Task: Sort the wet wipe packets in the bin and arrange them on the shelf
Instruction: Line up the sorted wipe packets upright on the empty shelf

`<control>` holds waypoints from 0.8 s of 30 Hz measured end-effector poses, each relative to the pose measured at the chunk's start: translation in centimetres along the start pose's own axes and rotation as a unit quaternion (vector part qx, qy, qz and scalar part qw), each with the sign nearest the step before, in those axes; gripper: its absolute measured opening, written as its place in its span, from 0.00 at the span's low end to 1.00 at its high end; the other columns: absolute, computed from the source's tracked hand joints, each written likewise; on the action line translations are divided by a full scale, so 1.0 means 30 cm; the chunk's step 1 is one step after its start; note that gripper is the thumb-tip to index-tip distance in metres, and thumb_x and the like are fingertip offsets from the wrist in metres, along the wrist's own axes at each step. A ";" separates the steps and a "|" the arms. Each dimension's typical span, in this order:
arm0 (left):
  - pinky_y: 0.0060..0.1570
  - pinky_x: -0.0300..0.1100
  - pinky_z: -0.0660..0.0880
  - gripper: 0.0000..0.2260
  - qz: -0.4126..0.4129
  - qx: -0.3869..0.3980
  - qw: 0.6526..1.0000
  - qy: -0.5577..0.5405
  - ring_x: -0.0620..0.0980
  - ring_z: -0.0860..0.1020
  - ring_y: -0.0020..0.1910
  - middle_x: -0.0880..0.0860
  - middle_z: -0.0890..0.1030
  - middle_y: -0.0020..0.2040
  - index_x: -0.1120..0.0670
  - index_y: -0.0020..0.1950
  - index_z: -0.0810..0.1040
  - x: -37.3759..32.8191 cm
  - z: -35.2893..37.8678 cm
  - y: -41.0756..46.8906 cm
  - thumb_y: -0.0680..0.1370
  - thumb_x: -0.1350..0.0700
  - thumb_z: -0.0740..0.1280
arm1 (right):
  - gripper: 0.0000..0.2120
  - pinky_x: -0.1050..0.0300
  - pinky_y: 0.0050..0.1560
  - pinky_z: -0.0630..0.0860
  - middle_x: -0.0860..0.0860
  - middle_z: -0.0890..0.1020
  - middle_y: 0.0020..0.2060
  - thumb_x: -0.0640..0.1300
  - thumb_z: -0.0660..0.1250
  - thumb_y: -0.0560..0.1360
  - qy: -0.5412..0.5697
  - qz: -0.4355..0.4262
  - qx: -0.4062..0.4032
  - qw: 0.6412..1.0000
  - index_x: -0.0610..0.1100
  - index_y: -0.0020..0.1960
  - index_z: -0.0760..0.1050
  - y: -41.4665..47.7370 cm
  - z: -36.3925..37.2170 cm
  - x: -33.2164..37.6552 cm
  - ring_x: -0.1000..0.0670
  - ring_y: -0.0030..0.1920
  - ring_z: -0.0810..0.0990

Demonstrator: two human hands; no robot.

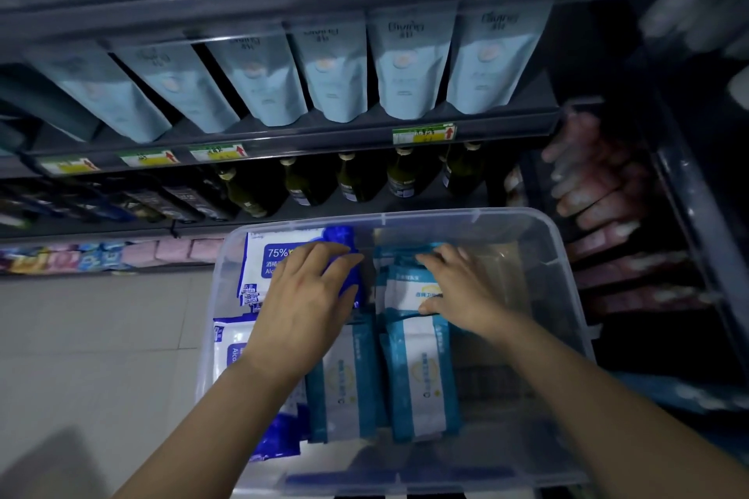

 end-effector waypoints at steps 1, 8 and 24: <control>0.50 0.51 0.76 0.18 -0.002 0.001 1.000 0.000 0.58 0.77 0.52 0.54 0.79 0.53 0.56 0.59 0.79 0.000 0.002 0.002 0.74 0.52 0.60 | 0.38 0.51 0.68 0.62 0.50 0.64 0.67 0.54 0.72 0.70 -0.013 -0.010 -0.010 1.000 0.49 0.74 0.59 -0.002 -0.004 0.005 0.47 0.67 0.62; 0.49 0.52 0.76 0.16 -0.008 0.009 1.000 0.007 0.58 0.78 0.52 0.54 0.80 0.53 0.57 0.58 0.80 -0.002 0.014 -0.004 0.71 0.56 0.67 | 0.35 0.53 0.64 0.65 0.49 0.65 0.66 0.50 0.71 0.71 -0.052 -0.041 -0.006 0.998 0.46 0.73 0.61 0.000 -0.002 0.039 0.47 0.66 0.65; 0.56 0.30 0.61 0.23 -0.063 0.032 0.985 -0.160 0.47 0.70 0.55 0.51 0.77 0.55 0.55 0.67 0.72 -0.067 0.028 0.026 0.73 0.57 0.73 | 0.24 0.54 0.50 0.75 0.53 0.78 0.48 0.41 0.75 0.68 0.266 0.080 -0.094 0.956 0.49 0.59 0.68 -0.082 -0.081 -0.096 0.50 0.49 0.78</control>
Point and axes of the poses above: each hand's wrist, its own y-axis towards the middle knuckle, its own z-axis out of the palm, x = y × z, the point moved 8 cm from there along y, towards the middle knuckle
